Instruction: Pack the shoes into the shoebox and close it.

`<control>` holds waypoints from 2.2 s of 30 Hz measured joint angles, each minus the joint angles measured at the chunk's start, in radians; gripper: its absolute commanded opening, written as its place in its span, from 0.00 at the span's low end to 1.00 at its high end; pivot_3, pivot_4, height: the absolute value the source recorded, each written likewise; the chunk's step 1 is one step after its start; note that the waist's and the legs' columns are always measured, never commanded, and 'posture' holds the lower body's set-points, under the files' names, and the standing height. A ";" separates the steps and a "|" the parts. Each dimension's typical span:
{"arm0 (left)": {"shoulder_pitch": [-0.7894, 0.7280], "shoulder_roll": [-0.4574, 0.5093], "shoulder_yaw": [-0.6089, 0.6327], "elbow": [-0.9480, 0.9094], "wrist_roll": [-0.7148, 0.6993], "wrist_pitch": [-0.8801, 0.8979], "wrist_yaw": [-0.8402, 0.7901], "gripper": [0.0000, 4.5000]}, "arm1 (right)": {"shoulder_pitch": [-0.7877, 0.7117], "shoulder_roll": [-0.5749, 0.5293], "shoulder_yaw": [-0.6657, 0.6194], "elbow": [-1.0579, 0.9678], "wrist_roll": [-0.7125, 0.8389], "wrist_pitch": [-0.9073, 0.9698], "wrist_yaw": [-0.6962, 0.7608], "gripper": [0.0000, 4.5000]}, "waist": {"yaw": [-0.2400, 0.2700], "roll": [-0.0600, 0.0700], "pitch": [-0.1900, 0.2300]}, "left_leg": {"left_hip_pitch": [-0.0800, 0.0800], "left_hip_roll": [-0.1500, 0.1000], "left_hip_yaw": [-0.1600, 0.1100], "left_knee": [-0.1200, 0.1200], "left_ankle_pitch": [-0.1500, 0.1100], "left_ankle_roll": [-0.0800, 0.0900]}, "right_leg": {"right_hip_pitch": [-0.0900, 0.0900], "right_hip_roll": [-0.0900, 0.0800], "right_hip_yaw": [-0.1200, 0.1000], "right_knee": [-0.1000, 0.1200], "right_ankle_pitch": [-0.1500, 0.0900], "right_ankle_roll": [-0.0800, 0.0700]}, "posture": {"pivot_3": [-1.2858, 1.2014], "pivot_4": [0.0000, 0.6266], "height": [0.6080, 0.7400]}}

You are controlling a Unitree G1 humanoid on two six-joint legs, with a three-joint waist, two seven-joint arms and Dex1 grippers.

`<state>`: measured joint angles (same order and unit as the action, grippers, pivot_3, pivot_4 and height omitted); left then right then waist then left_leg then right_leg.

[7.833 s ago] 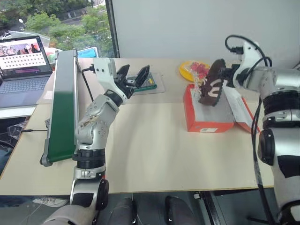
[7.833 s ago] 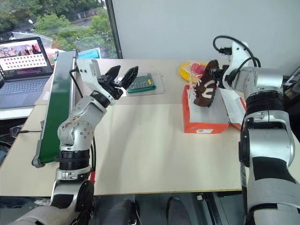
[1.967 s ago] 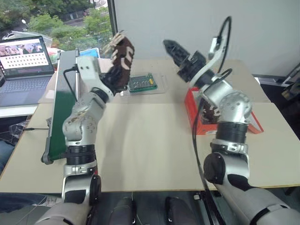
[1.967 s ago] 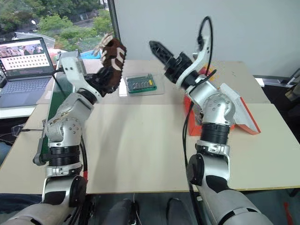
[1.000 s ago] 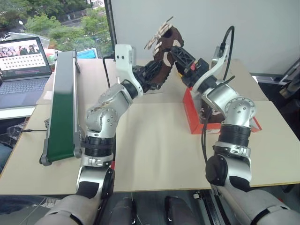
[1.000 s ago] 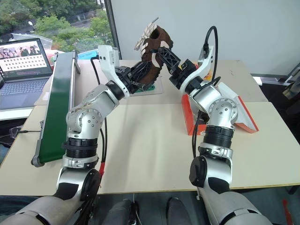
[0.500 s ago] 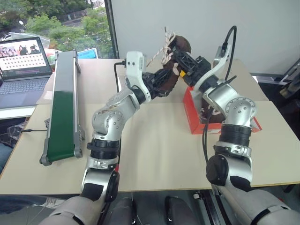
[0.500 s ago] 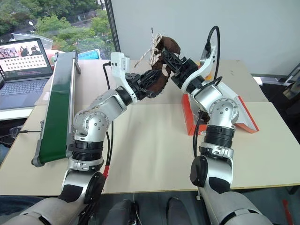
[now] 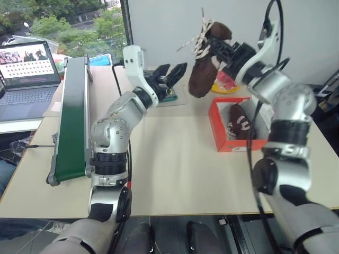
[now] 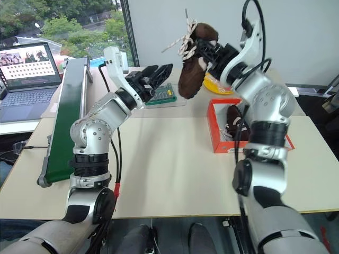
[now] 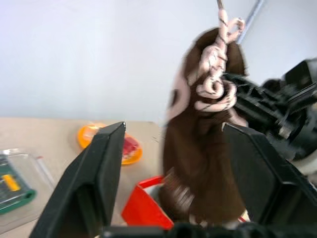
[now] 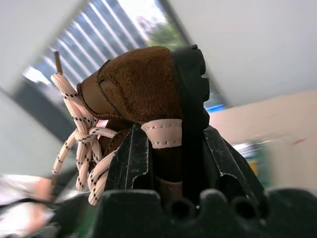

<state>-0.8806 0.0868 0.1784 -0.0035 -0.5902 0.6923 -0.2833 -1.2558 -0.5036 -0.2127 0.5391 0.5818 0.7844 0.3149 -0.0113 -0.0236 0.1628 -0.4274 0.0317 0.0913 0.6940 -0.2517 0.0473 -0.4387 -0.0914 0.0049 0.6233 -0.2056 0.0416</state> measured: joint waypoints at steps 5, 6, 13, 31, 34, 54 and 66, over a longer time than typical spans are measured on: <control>0.031 0.006 -0.002 -0.020 0.021 -0.011 0.037 0.74 | -0.071 -0.135 0.181 0.290 -0.247 -0.117 0.164 0.19 | -0.002 0.000 0.000 | 0.000 0.000 0.001 0.000 0.000 0.000 | 0.000 0.000 0.001 -0.001 0.000 0.000 | 0.52 0.24 1.00; 0.033 0.005 -0.001 -0.020 0.022 -0.012 0.041 0.74 | -0.072 -0.138 0.198 0.340 -0.280 -0.140 0.185 0.19 | -0.003 0.000 0.000 | 0.000 0.000 0.001 0.000 0.000 0.000 | 0.000 0.001 0.002 -0.001 0.000 0.000 | 0.52 0.24 1.00; 0.069 -0.007 -0.020 -0.068 0.037 -0.013 0.069 0.74 | -0.064 -0.141 0.211 0.541 -0.374 -0.229 0.373 0.19 | -0.005 0.001 0.001 | 0.000 0.001 0.002 0.000 0.003 -0.005 | -0.001 0.001 0.003 0.000 0.000 0.000 | 0.52 0.24 1.00; 0.095 -0.017 -0.029 -0.137 0.037 -0.010 0.118 0.74 | -0.016 -0.101 0.043 0.724 -0.365 -0.287 0.320 0.19 | -0.002 0.001 0.000 | 0.001 0.000 0.003 0.000 0.005 -0.009 | 0.000 0.001 0.004 0.000 0.000 0.001 | 0.52 0.24 1.00; 0.096 -0.017 -0.030 -0.137 0.037 -0.010 0.119 0.74 | -0.016 -0.071 0.055 0.726 -0.397 -0.287 0.300 0.19 | -0.004 0.001 0.000 | 0.001 0.000 0.003 0.000 0.005 -0.009 | 0.000 0.001 0.004 0.000 0.000 0.001 | 0.52 0.24 1.00; 0.104 -0.017 -0.038 -0.159 0.037 0.004 0.153 0.75 | -0.013 -0.005 0.059 0.772 -0.519 -0.293 0.112 0.89 | -0.002 0.001 0.000 | 0.002 0.000 0.003 0.000 0.006 -0.009 | 0.001 0.001 0.004 0.001 0.000 0.001 | 0.52 0.24 1.00; 0.107 -0.017 -0.039 -0.159 0.037 0.004 0.155 0.75 | -0.013 0.007 0.130 0.766 -0.603 -0.314 0.117 1.00 | -0.003 0.001 0.000 | 0.003 0.000 0.003 0.000 0.006 -0.009 | 0.001 0.001 0.004 0.001 0.000 0.001 | 0.52 0.24 1.00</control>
<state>-0.7731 0.0695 0.1399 -0.1626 -0.5535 0.6962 -0.1279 -1.2689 -0.4966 -0.0830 1.3050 -0.0211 0.4700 0.4317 -0.0147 -0.0227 0.1631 -0.4246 0.0319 0.0939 0.6941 -0.2462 0.0379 -0.4376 -0.0904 0.0087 0.6240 -0.2053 0.0422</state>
